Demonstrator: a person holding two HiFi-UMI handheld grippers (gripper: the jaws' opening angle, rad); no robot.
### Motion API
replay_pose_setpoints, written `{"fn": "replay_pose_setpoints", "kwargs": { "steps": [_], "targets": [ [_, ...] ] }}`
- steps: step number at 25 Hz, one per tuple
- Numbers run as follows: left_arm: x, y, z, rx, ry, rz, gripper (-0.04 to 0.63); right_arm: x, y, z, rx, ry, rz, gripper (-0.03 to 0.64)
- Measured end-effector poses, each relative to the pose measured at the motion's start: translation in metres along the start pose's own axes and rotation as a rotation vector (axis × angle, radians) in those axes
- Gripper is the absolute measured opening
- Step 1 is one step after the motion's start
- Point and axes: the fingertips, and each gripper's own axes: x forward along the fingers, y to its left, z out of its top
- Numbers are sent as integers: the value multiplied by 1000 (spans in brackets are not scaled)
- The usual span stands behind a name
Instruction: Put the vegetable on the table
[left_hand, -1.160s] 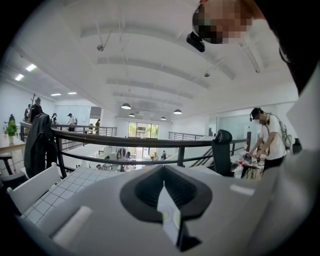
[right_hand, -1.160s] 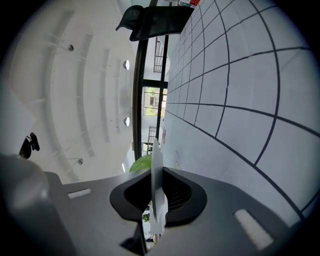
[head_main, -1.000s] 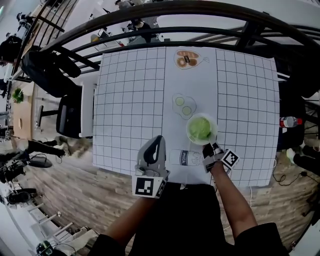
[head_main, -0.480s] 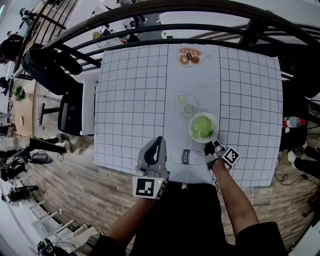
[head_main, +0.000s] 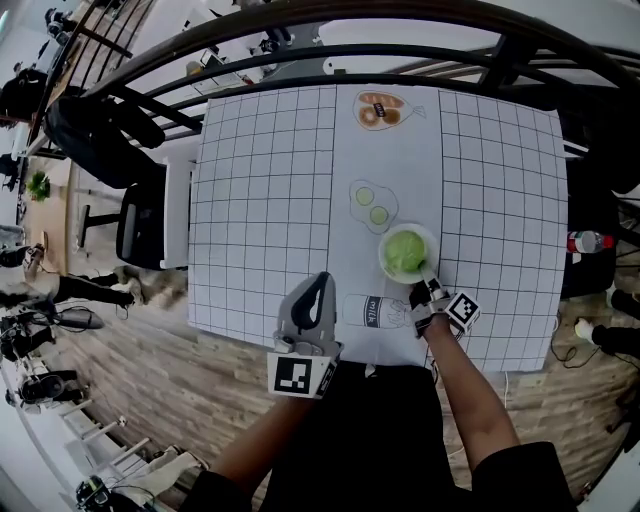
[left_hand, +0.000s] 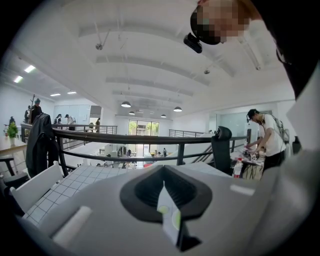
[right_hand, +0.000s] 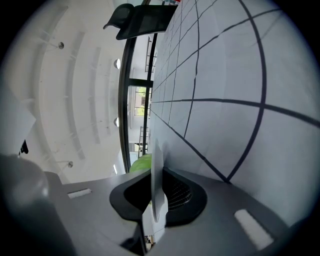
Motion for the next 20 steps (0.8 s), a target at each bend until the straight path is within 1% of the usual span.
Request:
{"fn": "replay_pose_setpoints", "kwargs": {
  "steps": [5,8,14,16,17,20],
  "targets": [
    [0,3,-6,6,21,3,8,6,7,-1,19,-18,30,31],
    [-1,3,-6,-3,24,4,8,6,7,0,8,-37,2,29],
    [-4,9,-1,-11,7,12,8,3,1,0,33,-36,-62,31],
    [-5,13,-1,-8,7,14,8,0,0,2,54,-43,-66,45],
    [-6,14,-2,-2,6,14,8,0,0,3,66,-48,-57,61],
    [-9,17,-3,1,6,13,8,-2,1,3,93,-52,-40,84]
  ]
}}
